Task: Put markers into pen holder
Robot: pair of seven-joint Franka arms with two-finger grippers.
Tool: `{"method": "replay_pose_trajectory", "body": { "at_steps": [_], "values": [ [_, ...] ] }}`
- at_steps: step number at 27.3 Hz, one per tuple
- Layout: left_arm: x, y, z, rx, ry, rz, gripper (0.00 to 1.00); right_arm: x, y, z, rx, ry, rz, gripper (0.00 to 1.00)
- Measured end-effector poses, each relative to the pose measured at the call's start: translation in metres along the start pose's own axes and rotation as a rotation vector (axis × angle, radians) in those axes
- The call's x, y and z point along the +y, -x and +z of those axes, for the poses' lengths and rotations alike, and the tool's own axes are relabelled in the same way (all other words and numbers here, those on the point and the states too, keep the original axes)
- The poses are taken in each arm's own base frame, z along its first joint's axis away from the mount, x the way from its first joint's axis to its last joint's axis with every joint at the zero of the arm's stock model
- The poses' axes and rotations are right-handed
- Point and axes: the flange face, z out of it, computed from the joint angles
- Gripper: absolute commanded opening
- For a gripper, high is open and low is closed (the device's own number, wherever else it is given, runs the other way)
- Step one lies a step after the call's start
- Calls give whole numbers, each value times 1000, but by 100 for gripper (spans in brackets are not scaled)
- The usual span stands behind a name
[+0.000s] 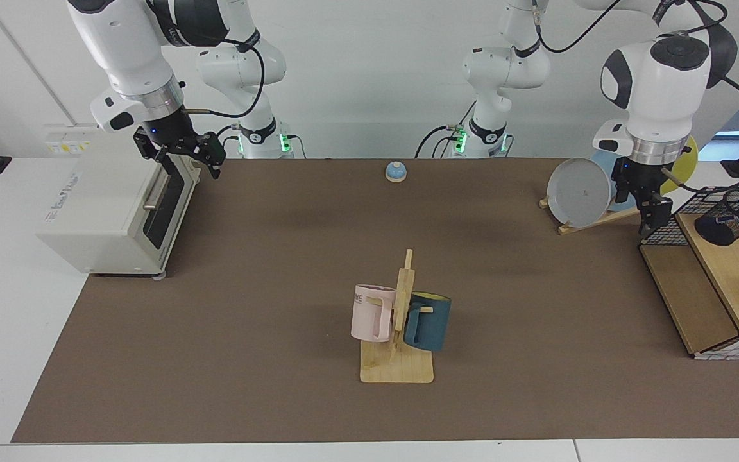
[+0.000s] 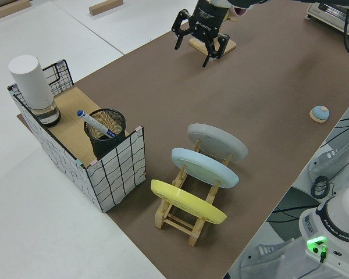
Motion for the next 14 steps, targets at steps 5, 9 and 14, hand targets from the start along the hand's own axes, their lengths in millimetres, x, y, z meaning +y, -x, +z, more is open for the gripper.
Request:
{"method": "replay_pose_trajectory", "body": {
  "at_steps": [5, 9, 14],
  "values": [
    [13, -29, -6, 15, 26, -270, 100, 5, -1, 0, 0, 0, 10, 100],
    [21, -41, -10, 32, 59, -454, 100, 5, -1, 0, 0, 0, 9, 100],
    [28, -45, -9, 49, 144, -685, 100, 5, -1, 0, 0, 0, 9, 100]
  ]
}}
